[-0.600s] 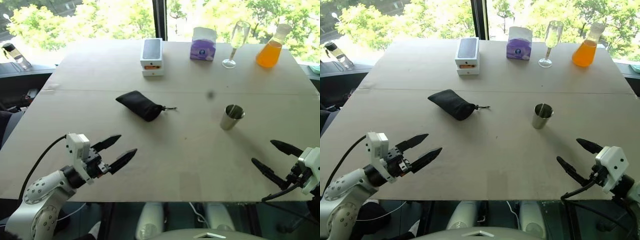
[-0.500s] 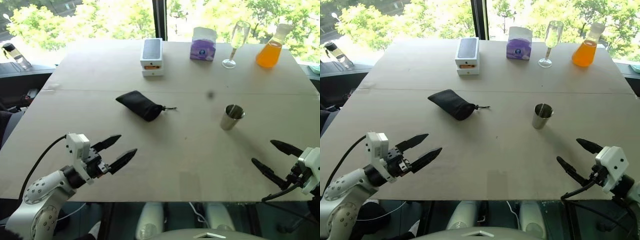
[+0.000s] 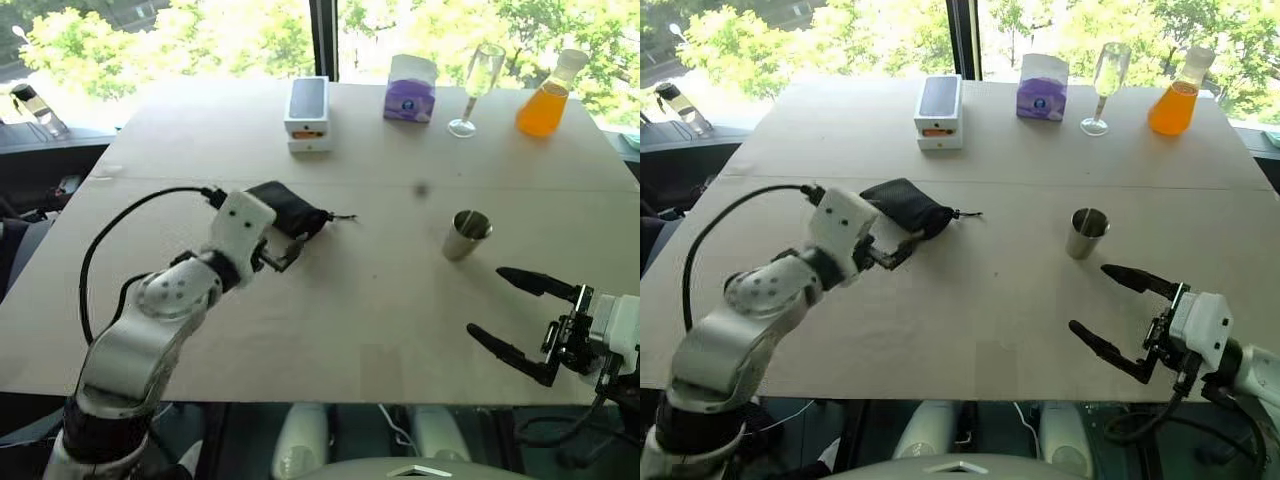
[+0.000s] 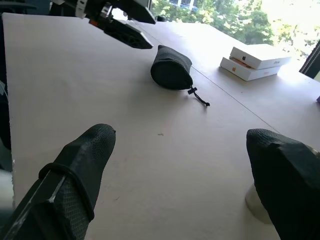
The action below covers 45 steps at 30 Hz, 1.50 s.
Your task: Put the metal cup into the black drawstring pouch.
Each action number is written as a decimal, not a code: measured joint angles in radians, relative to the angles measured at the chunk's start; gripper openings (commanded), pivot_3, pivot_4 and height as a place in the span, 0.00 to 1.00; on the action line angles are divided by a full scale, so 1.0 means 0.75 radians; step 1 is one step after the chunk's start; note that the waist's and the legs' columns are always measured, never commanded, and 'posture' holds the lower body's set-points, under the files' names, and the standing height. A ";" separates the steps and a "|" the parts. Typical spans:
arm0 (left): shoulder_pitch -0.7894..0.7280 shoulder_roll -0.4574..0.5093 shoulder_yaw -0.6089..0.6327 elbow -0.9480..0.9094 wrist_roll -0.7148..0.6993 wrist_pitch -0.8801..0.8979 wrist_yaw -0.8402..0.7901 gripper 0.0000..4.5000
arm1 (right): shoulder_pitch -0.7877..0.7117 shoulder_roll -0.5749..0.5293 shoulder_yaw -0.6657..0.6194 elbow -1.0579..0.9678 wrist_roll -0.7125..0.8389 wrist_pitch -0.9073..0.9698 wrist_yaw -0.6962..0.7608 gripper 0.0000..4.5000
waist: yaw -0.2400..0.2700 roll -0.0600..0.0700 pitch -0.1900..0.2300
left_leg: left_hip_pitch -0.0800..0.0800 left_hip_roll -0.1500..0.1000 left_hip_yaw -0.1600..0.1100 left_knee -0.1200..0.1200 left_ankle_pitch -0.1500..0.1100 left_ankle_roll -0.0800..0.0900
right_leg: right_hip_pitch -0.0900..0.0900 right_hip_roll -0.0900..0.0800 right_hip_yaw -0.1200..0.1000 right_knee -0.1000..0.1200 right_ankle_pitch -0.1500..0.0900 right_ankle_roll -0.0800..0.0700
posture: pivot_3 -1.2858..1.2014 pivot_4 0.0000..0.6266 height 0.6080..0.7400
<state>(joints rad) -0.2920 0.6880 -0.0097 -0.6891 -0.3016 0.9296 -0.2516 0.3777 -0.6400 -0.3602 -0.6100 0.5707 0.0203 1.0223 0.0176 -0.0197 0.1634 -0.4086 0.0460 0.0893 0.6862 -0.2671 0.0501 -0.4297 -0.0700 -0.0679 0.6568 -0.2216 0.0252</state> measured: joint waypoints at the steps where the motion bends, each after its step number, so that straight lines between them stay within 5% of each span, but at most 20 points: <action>1: -0.054 0.001 -0.049 0.003 0.025 0.048 0.015 0.99 | 0.012 0.000 -0.015 0.004 0.009 -0.010 0.009 1.00 | 0.000 0.000 0.000 | 0.000 -0.001 0.000 0.000 0.000 0.000 | 0.000 0.000 0.000 0.001 0.000 0.000 | 0.52 0.24 0.98; 9: -0.585 -0.108 -0.464 0.226 0.242 0.518 0.172 0.99 | 0.043 0.006 -0.055 0.043 0.018 -0.068 0.036 1.00 | 0.004 -0.001 0.001 | 0.000 -0.006 -0.002 0.001 0.000 0.000 | 0.001 0.000 0.000 0.001 0.000 0.001 | 0.52 0.24 0.98; 14: -0.721 -0.189 -0.625 0.376 0.314 0.623 0.200 0.99 | 0.031 0.007 -0.052 0.043 0.011 -0.066 0.015 1.00 | -0.006 -0.002 0.001 | -0.001 -0.007 -0.005 0.000 0.002 -0.004 | -0.001 0.002 0.002 0.001 0.000 0.000 | 0.52 0.24 0.98; 21: -0.739 -0.075 -0.760 0.385 0.350 0.731 0.180 0.99 | 0.009 -0.003 -0.049 0.038 0.011 -0.037 -0.025 1.00 | 0.000 -0.002 0.001 | -0.001 -0.006 -0.007 0.001 0.002 -0.004 | -0.001 0.000 0.002 0.001 0.000 0.000 | 0.52 0.24 0.98; 45: -0.810 0.003 -0.995 0.411 0.425 0.849 0.172 0.99 | -0.022 -0.010 0.027 -0.004 0.009 0.026 -0.068 1.00 | 0.003 -0.002 0.001 | -0.005 -0.008 -0.012 0.003 0.003 -0.004 | -0.001 -0.001 0.002 0.001 0.000 0.001 | 0.52 0.24 0.98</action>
<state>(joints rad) -0.8995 0.6902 -0.7559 -0.3807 0.0171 1.5664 -0.1226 0.3610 -0.6477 -0.3403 -0.6128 0.5772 0.0397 0.9711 0.0202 -0.0213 0.1645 -0.4123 0.0397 0.0807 0.6883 -0.2652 0.0471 -0.4306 -0.0706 -0.0663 0.6577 -0.2218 0.0256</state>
